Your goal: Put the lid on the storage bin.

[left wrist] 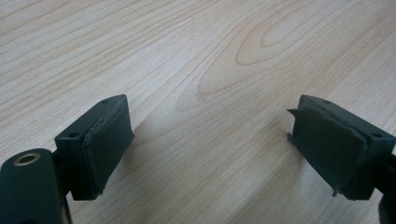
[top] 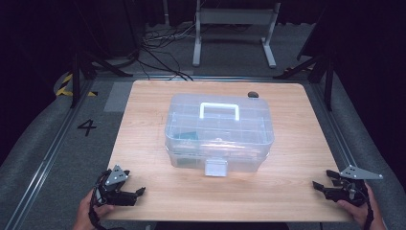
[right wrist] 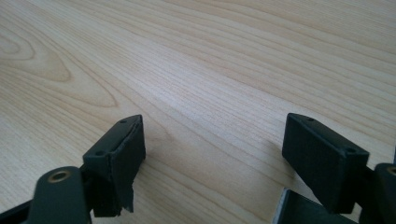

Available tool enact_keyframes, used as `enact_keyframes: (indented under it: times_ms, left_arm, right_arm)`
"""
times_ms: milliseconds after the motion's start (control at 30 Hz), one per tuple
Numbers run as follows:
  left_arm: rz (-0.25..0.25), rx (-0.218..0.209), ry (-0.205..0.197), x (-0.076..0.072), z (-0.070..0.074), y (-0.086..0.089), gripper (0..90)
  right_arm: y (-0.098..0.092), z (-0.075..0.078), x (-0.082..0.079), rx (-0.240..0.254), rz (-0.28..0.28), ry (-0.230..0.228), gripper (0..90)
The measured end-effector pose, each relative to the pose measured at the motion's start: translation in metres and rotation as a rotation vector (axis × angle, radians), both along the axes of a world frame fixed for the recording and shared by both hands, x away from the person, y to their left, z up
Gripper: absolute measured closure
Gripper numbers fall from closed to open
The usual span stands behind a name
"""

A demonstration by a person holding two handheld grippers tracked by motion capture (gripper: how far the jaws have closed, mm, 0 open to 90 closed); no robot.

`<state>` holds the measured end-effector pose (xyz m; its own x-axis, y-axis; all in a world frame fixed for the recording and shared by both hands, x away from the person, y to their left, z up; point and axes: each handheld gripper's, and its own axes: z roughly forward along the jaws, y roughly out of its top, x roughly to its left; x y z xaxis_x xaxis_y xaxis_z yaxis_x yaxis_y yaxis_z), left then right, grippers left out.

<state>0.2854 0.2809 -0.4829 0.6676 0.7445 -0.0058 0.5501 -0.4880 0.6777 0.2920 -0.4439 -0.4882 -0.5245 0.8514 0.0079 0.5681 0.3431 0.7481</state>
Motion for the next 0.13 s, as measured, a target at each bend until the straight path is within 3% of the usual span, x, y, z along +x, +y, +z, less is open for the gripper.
enact_keyframes:
  times_ms: [67,133]
  left_arm:
    - [0.013,-0.012,0.002,-0.0007,-0.0009,-0.0014,12.6]
    - [0.012,0.001,-0.006,0.0,-0.0005,-0.0021,11.7]
  right_arm:
    - [0.0,0.0,0.0,0.0,0.0,0.0,22.0]
    - [0.0,0.0,0.0,0.0,0.0,0.0,22.0]
